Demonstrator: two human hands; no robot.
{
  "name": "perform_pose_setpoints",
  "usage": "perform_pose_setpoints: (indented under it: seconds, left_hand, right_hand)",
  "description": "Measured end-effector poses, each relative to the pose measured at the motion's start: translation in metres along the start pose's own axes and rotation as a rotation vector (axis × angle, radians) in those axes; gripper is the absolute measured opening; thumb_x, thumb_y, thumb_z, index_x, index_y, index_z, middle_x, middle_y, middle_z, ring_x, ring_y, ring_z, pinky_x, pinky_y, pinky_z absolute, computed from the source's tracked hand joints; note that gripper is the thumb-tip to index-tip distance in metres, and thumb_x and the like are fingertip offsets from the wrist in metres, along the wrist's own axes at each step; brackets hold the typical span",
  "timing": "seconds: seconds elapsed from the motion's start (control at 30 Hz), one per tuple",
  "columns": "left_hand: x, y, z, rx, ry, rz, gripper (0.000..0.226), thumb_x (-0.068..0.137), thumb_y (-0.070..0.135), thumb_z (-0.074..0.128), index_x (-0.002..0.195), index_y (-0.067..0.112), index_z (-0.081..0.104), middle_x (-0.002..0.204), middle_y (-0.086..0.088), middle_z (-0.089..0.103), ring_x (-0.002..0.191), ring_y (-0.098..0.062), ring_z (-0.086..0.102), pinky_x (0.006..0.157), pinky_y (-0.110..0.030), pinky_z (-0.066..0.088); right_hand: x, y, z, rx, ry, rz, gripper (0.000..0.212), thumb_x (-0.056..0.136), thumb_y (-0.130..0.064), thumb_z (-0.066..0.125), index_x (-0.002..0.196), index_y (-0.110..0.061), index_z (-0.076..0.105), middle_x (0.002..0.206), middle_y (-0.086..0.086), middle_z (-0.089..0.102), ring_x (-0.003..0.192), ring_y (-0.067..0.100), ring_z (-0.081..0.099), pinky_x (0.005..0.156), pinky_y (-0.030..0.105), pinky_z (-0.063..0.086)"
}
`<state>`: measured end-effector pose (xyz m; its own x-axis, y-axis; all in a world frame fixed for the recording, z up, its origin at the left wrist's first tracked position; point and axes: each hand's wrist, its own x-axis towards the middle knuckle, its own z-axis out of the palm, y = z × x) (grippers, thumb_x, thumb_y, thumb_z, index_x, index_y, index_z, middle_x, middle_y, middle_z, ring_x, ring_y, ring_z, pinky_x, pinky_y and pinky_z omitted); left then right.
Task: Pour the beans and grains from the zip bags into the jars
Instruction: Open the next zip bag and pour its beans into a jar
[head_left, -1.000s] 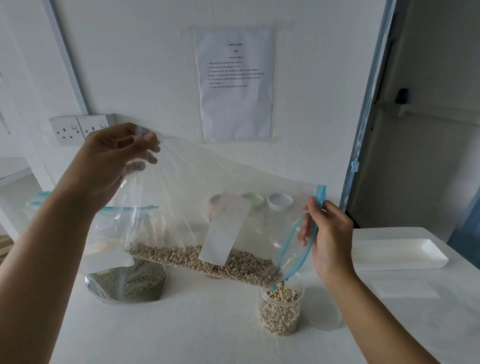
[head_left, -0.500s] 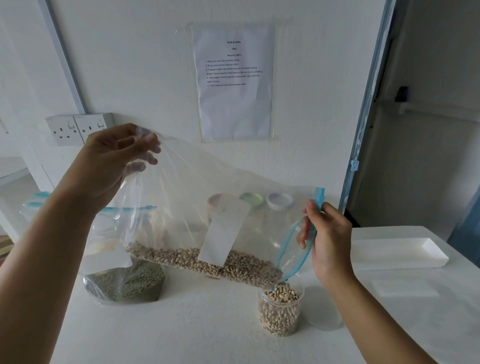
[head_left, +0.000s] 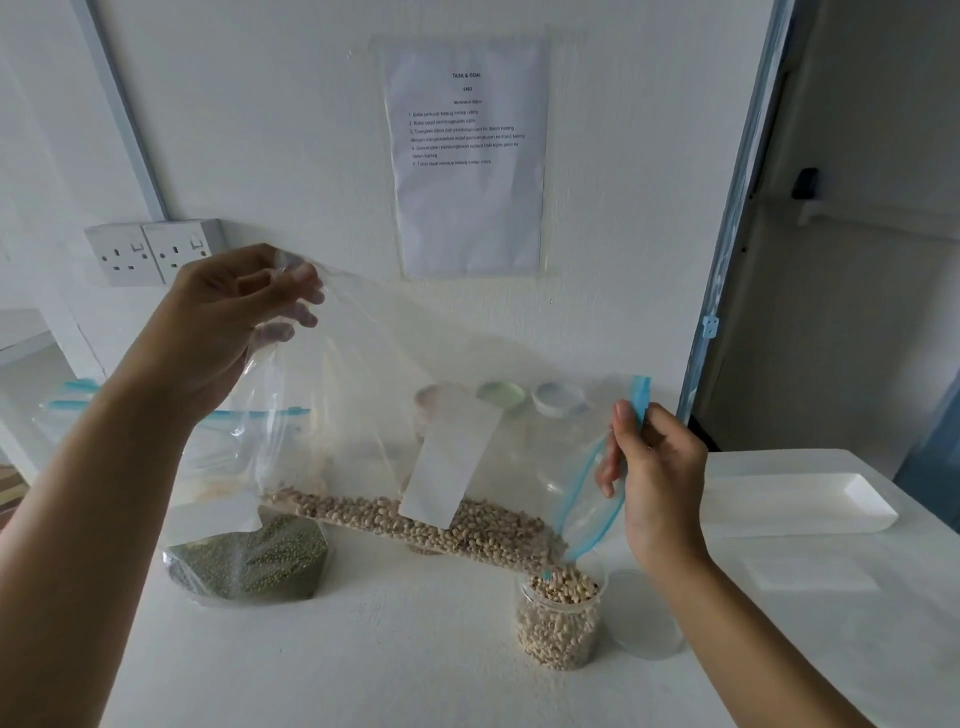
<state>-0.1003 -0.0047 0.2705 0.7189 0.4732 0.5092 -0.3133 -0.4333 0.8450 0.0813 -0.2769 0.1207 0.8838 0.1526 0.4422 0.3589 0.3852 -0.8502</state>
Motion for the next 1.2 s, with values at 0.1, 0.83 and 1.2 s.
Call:
perform_pose_setpoints:
  seconds: [0.1,0.83,1.2]
  left_hand:
    - [0.002,0.001,0.001,0.002,0.005,-0.001,0.012,0.088,0.029,0.067,0.080,0.022,0.073,0.083,0.001,0.070,0.075,-0.014,0.064,0.075,-0.029,0.045]
    - [0.012,0.003,0.004,0.004,-0.015,-0.007,0.012,0.080,0.037,0.073,0.077,0.025,0.075,0.082,0.002,0.072,0.074,-0.014,0.064,0.075,-0.030,0.045]
    - [0.016,0.000,0.006,0.003,-0.002,0.002,0.012,0.082,0.036,0.073,0.077,0.025,0.075,0.082,0.001,0.071,0.072,-0.013,0.064,0.072,-0.028,0.045]
  right_hand:
    - [0.001,0.001,0.002,0.006,0.002,0.005,0.037,0.101,-0.019,0.060,0.076,0.007,0.053,0.052,0.008,0.047,0.043,0.022,0.039,0.043,0.029,0.038]
    - [0.009,0.008,0.003,0.034,0.035,0.059,0.030,0.100,-0.017,0.062,0.077,0.001,0.061,0.053,0.007,0.050,0.043,0.019,0.041,0.043,0.028,0.039]
    - [0.009,0.010,0.001,0.033,0.019,0.052,0.031,0.099,-0.020,0.063,0.079,0.003,0.061,0.053,0.009,0.050,0.044,0.021,0.041,0.047,0.030,0.040]
